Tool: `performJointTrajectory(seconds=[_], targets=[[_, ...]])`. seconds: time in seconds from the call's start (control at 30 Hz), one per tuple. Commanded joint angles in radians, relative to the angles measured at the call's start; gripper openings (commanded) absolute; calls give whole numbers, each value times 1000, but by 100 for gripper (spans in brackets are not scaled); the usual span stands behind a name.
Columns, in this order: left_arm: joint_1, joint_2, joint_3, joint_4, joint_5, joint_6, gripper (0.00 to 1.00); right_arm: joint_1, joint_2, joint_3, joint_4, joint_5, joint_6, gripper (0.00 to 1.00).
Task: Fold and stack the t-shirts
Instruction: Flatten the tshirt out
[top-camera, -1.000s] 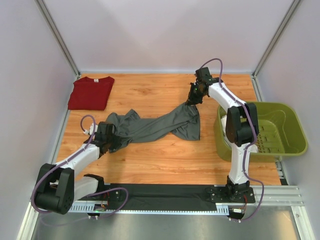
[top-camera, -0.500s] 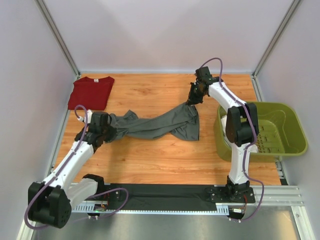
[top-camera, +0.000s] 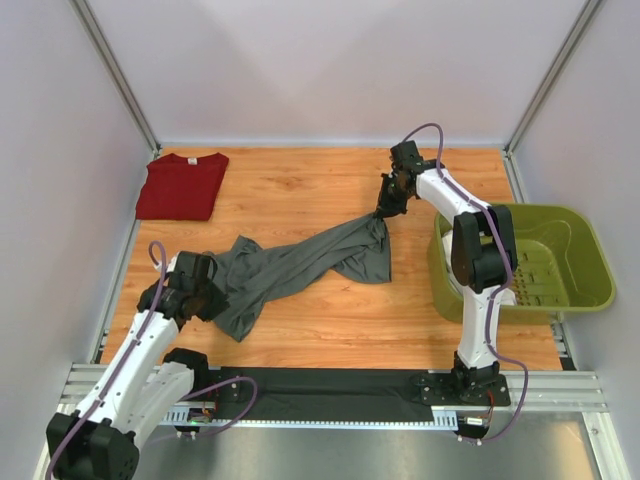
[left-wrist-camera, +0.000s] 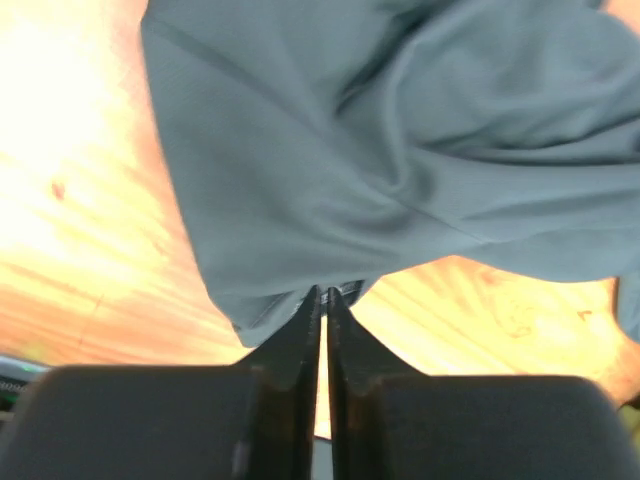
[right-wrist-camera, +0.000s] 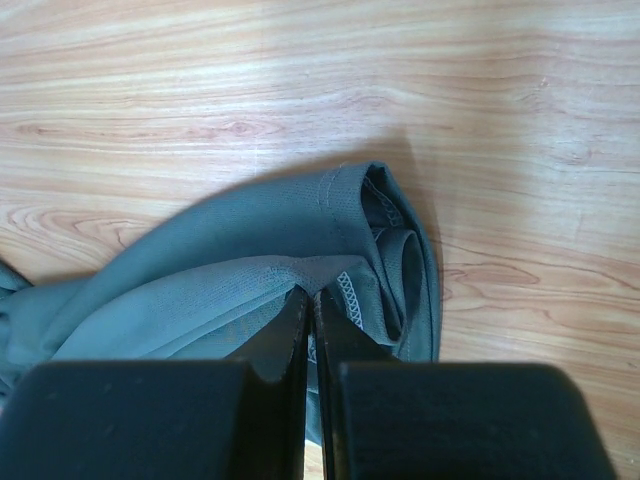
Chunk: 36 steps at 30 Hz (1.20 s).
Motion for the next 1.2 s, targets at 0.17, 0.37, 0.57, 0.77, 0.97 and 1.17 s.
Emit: performJointTrajectory(seconds=[0.17, 0.37, 0.57, 0.77, 0.97, 1.17], targets=[[-5, 2, -65, 134, 110, -4, 12, -2, -23, -8, 31, 13, -11, 0], [-82, 48, -79, 184, 134, -28, 31, -2, -6, 4, 23, 16, -18, 0], [-186, 39, -148, 227, 51, -217, 36, -2, 9, 18, 19, 17, -20, 0], [-243, 45, -165, 210, -95, -323, 41, 0, 23, 18, 19, 9, -19, 0], [-243, 134, -156, 343, -92, -277, 41, 3, 12, 10, 22, 20, -20, 0], [-244, 229, -147, 405, -32, -224, 41, 3, 15, 29, 5, 32, -28, 0]])
